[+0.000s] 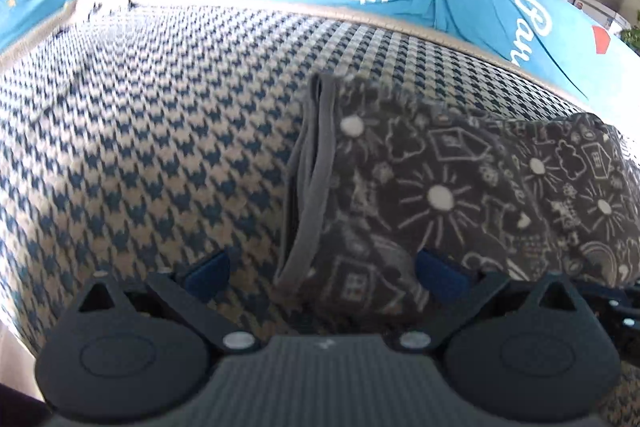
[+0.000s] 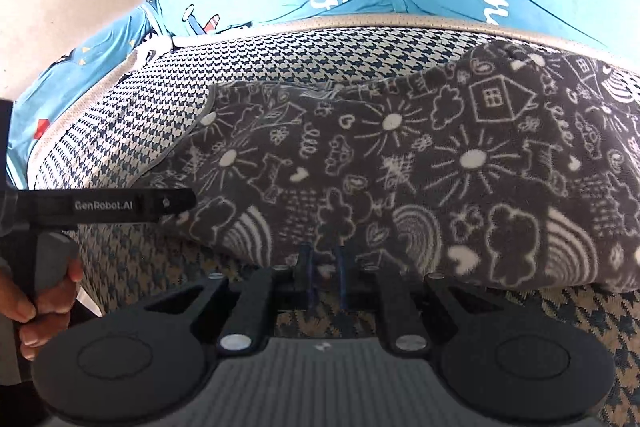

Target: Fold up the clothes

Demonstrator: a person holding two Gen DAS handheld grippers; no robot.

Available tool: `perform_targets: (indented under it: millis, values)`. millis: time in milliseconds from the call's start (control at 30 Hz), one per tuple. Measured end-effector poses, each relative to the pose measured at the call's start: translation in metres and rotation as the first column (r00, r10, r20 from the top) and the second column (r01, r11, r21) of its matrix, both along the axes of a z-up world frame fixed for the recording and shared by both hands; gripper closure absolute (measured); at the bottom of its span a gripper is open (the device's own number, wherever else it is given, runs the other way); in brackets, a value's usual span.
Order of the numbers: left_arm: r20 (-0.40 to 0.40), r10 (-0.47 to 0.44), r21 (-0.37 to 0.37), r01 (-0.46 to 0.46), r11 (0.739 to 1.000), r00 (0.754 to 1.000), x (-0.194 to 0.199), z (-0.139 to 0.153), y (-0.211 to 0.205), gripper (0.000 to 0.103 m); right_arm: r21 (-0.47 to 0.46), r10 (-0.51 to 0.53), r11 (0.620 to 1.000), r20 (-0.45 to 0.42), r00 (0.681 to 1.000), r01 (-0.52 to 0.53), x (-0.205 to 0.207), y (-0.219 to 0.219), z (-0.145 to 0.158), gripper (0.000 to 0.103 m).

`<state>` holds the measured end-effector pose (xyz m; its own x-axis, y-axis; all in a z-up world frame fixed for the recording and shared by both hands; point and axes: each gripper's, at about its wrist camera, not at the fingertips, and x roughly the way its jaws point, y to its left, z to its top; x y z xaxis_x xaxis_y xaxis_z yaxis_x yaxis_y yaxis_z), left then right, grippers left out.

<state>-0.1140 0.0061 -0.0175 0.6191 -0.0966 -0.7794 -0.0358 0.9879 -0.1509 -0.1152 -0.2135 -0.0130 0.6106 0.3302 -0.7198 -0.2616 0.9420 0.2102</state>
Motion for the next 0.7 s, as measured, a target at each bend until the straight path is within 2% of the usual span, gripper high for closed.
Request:
perform_targets:
  millis: [167, 267, 367, 467, 533, 700]
  values:
    - [-0.007, 0.000, -0.018, 0.000, 1.000, 1.000, 0.000, 0.000, 0.006, 0.000, -0.018, 0.005, 1.000, 0.030, 1.000, -0.005, -0.003, 0.003, 0.005, 0.089]
    - [-0.026, 0.010, -0.068, -0.012, 0.998, 1.000, 0.001, 0.003, 0.014, 0.000, 0.012, 0.039, 0.999, 0.068, 0.997, -0.040, -0.006, 0.006, 0.011, 0.089]
    - [-0.050, 0.006, -0.116, -0.012, 0.993, 0.999, 0.003, 0.005, 0.022, 0.000, 0.000, 0.101, 0.995, 0.122, 0.987, -0.102, -0.010, 0.020, 0.014, 0.089]
    - [-0.073, -0.003, -0.162, -0.009, 0.987, 0.997, 0.005, 0.006, 0.028, 0.000, -0.024, 0.167, 0.986, 0.165, 0.972, -0.165, -0.015, 0.038, 0.016, 0.080]
    - [-0.086, -0.012, -0.186, -0.004, 0.983, 0.996, 0.008, 0.007, 0.032, 0.000, -0.045, 0.203, 0.979, 0.193, 0.960, -0.198, -0.017, 0.050, 0.016, 0.070]
    - [-0.129, -0.035, -0.231, 0.005, 0.973, 0.991, 0.016, 0.006, 0.039, 0.000, -0.123, 0.286, 0.957, 0.238, 0.928, -0.263, -0.020, 0.079, 0.014, 0.067]
